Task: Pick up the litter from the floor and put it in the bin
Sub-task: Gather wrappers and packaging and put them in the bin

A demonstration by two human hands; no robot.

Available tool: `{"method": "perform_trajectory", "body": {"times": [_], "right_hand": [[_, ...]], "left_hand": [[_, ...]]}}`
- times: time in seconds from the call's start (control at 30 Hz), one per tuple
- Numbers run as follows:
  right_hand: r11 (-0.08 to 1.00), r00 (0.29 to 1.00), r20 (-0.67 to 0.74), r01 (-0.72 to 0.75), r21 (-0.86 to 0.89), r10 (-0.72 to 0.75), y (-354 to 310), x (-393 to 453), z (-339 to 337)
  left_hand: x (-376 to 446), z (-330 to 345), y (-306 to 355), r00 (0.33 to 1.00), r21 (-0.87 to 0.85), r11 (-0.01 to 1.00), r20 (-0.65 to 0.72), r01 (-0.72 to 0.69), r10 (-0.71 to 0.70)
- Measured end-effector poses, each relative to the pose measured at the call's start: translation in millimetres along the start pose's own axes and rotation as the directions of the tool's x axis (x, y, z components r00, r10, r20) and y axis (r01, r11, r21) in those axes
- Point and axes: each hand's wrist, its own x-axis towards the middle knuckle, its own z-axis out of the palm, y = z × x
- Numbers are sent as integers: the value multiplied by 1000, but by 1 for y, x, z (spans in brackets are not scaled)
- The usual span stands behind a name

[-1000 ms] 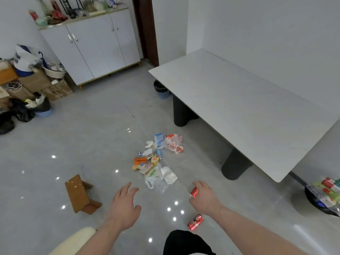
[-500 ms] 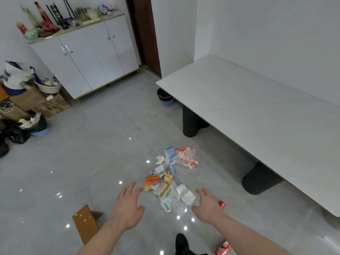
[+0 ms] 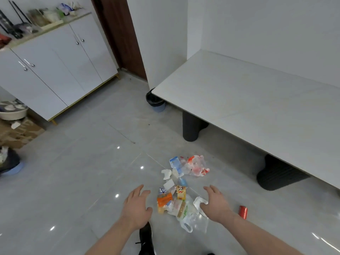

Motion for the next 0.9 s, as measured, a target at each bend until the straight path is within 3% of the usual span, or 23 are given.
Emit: {"method": "perform_trajectory", "body": {"times": [0.2, 0.47, 0.7, 0.9], "right_hand": [[987, 988, -13, -155, 38, 156, -59, 36, 46], [954, 970, 32, -242, 175, 241, -87, 80, 102], [858, 907, 89, -418, 299, 411, -44, 170, 205], [747, 829, 95, -540, 388, 551, 29, 283, 336]], "left_hand": [[90, -29, -63, 979, 101, 984, 160, -146, 128], [167, -20, -106, 958, 131, 979, 262, -155, 117], [273, 94, -133, 933, 91, 992, 357, -86, 49], [401, 263, -168, 897, 36, 999, 441, -39, 19]]}}
